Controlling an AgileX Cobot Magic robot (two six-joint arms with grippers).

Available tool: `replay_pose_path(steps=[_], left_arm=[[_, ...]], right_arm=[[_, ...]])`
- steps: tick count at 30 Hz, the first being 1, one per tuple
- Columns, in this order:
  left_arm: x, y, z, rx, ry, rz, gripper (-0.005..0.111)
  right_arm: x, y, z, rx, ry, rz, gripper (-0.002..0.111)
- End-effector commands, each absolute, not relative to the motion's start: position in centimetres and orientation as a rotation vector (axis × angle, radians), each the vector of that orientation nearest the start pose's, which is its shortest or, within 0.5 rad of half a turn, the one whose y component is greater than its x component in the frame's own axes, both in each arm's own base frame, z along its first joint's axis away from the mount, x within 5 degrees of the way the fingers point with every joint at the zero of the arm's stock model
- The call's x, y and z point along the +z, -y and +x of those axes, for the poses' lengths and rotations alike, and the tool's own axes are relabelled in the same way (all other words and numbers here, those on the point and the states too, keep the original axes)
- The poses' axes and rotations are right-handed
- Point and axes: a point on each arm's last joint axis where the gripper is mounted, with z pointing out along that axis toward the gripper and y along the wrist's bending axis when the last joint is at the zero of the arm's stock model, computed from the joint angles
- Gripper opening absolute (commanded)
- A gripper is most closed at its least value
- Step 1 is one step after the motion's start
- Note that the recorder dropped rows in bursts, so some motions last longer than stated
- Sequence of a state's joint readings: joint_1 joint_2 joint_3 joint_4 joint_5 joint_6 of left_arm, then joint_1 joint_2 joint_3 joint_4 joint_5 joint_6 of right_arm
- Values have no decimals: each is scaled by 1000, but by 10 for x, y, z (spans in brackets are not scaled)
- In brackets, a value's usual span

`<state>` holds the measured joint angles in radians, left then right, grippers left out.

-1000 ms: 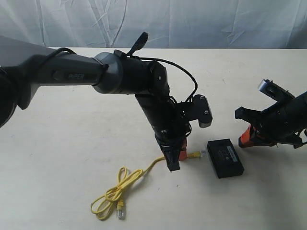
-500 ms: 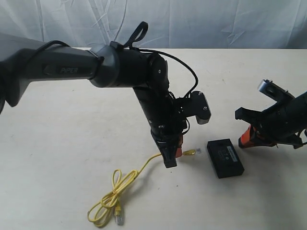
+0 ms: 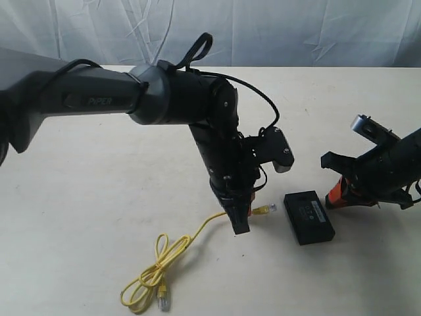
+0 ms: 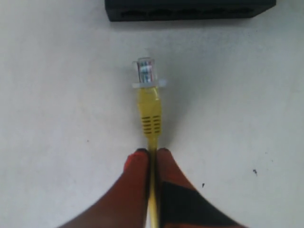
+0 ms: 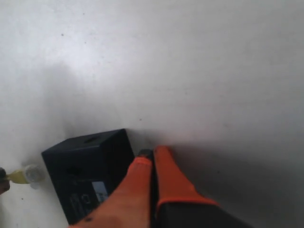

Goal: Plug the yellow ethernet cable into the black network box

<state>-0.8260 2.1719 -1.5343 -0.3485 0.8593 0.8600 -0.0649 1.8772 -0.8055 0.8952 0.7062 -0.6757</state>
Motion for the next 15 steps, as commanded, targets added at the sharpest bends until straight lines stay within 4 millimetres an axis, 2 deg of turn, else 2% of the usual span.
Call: replay_pose_path(steps=[1, 7, 15], left_arm=[[141, 342, 274, -404, -2154, 1964, 0], [143, 345, 273, -408, -2138, 1953, 0], [133, 346, 275, -405, -2149, 1951, 0]], right_arm=[[104, -27, 288, 802, -2944, 177, -1], [104, -27, 288, 802, -2944, 174, -1], [105, -27, 288, 804, -2944, 167, -1]])
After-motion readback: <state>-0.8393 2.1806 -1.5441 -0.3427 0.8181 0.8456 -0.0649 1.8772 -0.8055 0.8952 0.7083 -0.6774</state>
